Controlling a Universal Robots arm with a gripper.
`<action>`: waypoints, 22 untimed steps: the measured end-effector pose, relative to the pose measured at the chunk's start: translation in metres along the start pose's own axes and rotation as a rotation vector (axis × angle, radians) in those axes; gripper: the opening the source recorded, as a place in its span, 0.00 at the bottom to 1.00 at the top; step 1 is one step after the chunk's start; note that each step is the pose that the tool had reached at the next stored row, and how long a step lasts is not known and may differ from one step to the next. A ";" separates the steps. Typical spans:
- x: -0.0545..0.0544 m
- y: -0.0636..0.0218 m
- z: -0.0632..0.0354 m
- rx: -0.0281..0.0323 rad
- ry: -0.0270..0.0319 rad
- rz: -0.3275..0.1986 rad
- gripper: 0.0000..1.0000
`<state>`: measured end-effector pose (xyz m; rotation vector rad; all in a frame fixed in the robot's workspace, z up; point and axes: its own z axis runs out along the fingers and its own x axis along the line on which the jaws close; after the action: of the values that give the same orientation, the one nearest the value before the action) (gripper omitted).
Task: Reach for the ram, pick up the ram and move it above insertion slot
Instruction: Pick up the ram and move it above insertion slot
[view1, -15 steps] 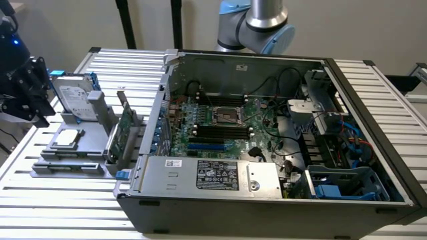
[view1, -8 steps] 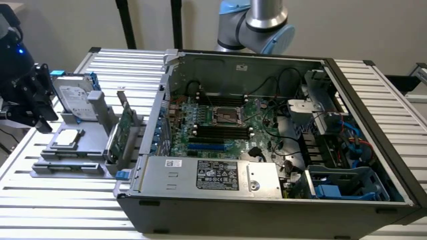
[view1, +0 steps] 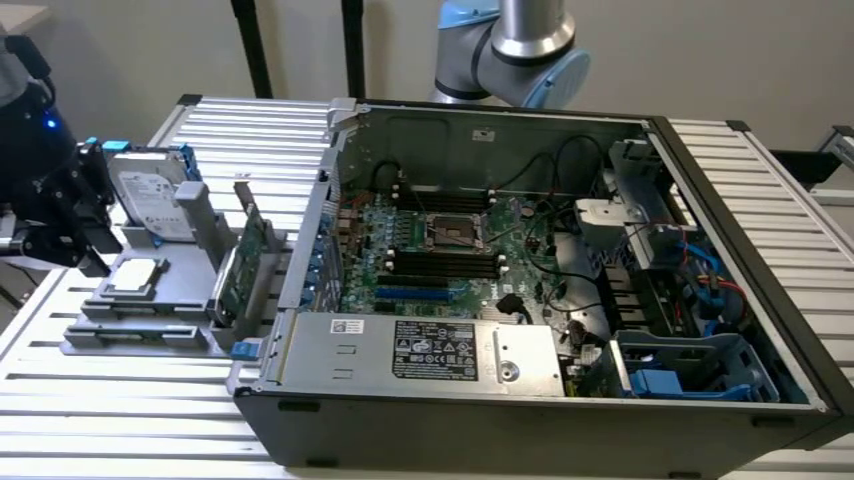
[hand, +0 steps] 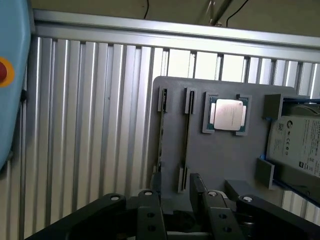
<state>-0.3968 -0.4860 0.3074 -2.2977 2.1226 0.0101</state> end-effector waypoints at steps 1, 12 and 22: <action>0.000 0.0001 0.0018 0.0000 0.0000 0.001 0.36; 0.008 0.0007 0.0217 0.0002 0.0000 0.011 0.36; 0.016 0.0014 0.0397 0.0002 0.0001 0.017 0.36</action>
<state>-0.3968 -0.5014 0.2675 -2.2800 2.1416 0.0099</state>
